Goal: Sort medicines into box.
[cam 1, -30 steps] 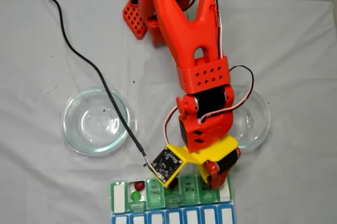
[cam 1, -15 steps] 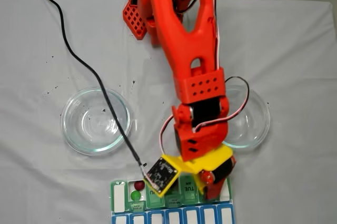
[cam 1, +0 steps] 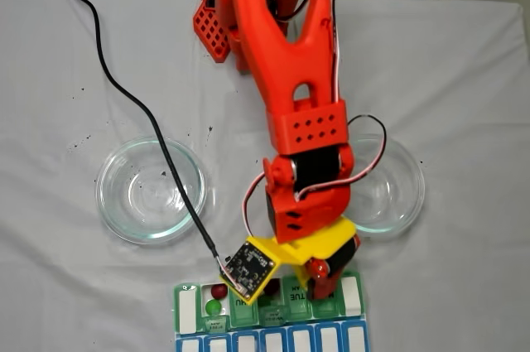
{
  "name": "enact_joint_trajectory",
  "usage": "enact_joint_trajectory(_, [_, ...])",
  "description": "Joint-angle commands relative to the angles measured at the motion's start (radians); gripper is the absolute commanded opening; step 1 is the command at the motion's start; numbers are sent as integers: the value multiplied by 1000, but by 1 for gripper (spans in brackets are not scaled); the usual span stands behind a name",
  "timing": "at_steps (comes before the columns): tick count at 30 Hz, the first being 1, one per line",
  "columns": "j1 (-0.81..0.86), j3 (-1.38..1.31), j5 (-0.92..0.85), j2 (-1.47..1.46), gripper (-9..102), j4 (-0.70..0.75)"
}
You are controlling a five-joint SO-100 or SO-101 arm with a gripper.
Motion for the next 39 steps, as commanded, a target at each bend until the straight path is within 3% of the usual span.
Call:
enact_joint_trajectory(1, [-55, 63, -118, 64, 0, -17])
enact_joint_trajectory(4, [-75, 143, -235, 64, 0, -103])
enact_joint_trajectory(9, [-72, 353, -488, 35, 0, -531])
enact_joint_trajectory(21, [-52, 318, -689, -63, 0, -511])
enact_joint_trajectory(25, [-49, 281, -529, 106, 0, -354])
enact_joint_trajectory(33, [38, -44, 80, 354, 0, 101])
enact_joint_trajectory(36, [94, -133, 227, 342, 0, 161])
enact_joint_trajectory(39, [143, -132, 299, 350, 0, 112])
